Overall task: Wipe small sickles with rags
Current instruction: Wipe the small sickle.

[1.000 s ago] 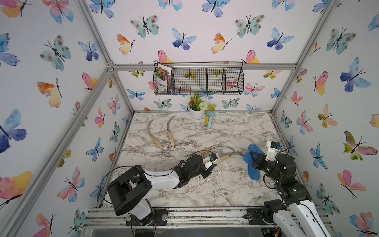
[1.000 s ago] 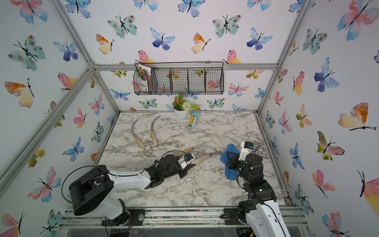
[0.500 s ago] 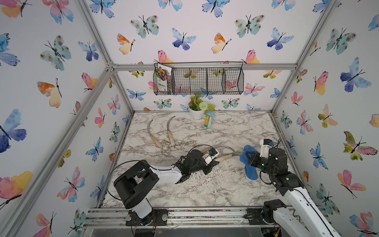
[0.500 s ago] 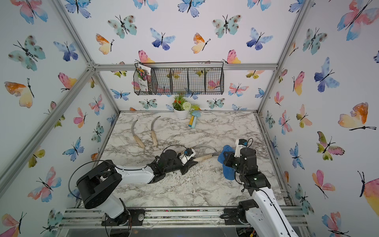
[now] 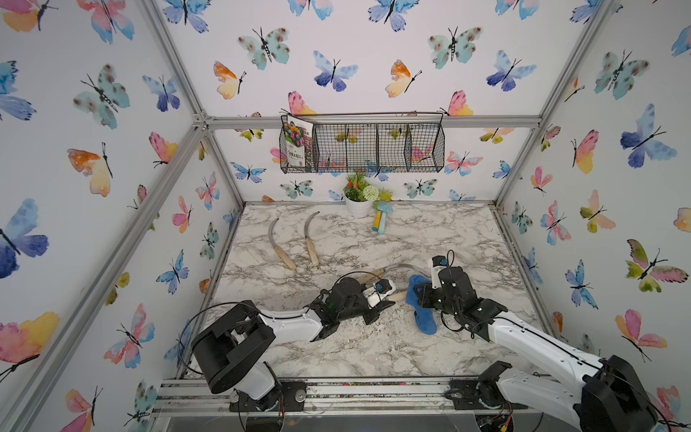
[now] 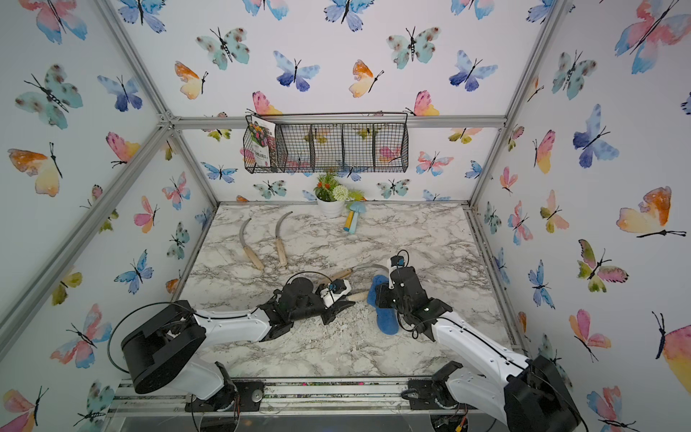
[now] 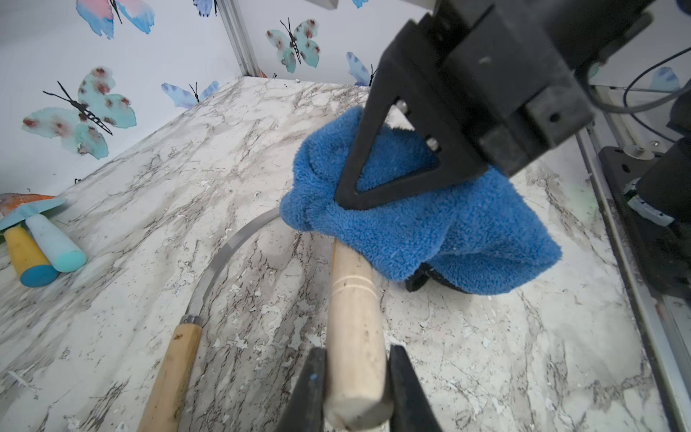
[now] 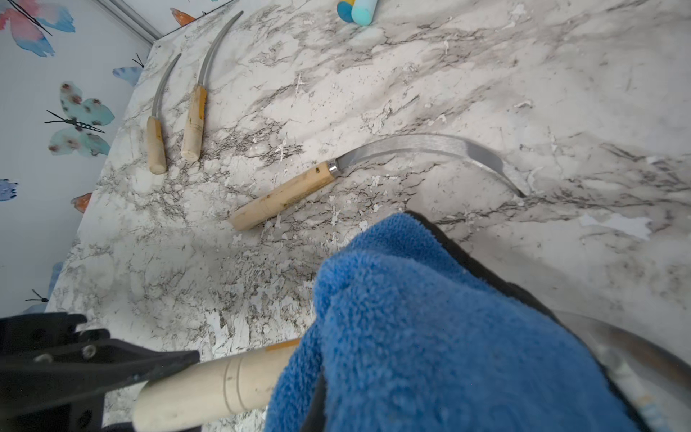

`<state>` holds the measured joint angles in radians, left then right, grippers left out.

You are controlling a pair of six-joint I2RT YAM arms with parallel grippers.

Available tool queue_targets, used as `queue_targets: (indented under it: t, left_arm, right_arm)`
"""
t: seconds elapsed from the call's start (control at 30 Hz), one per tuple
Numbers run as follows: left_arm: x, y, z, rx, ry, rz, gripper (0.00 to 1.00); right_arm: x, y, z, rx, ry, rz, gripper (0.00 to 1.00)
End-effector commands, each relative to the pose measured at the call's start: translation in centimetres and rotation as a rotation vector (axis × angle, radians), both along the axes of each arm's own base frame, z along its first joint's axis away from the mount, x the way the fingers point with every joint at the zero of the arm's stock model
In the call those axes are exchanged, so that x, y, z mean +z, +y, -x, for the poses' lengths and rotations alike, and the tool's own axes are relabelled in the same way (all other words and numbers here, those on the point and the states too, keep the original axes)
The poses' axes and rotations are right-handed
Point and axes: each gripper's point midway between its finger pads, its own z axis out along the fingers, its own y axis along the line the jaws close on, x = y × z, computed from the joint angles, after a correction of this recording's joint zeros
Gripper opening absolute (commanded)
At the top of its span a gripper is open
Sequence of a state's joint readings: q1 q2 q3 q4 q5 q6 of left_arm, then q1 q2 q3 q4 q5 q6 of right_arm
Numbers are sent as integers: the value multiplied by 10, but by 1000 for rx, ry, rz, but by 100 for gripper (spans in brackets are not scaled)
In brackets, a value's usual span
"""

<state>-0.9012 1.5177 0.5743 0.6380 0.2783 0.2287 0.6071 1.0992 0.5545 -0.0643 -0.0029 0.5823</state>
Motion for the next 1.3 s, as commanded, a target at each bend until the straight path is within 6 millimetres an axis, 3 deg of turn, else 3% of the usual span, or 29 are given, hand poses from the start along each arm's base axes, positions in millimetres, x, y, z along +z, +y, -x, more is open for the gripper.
queue_targets:
  t: [0.0, 0.23, 0.5, 0.6, 0.8, 1.1, 1.17, 1.27]
  left_arm:
    - [5, -4, 1, -43, -19, 8, 0]
    - [3, -3, -4, -26, -11, 11, 0]
    - [9, 0, 0, -35, -21, 30, 0]
    - [10, 0, 0, -31, -22, 33, 0]
    - [9, 2, -1, -24, -20, 32, 0]
    - [15, 5, 1, -23, -28, 48, 0]
    - [16, 5, 2, -24, -28, 52, 0]
    - [16, 5, 1, -22, -26, 51, 0]
  right_arm:
    - [18, 8, -17, -23, -77, -22, 2]
    - [8, 40, -11, 88, -44, -34, 2]
    - [28, 105, 29, 303, -81, -94, 2]
    - [27, 117, 39, 366, -71, -143, 2]
    - [13, 96, 31, 270, -97, -97, 2]
    - [-18, 10, -4, 39, -51, -32, 2]
    - [-18, 4, -7, 16, -54, 2, 2]
    - [-12, 11, -6, 50, -40, 0, 2]
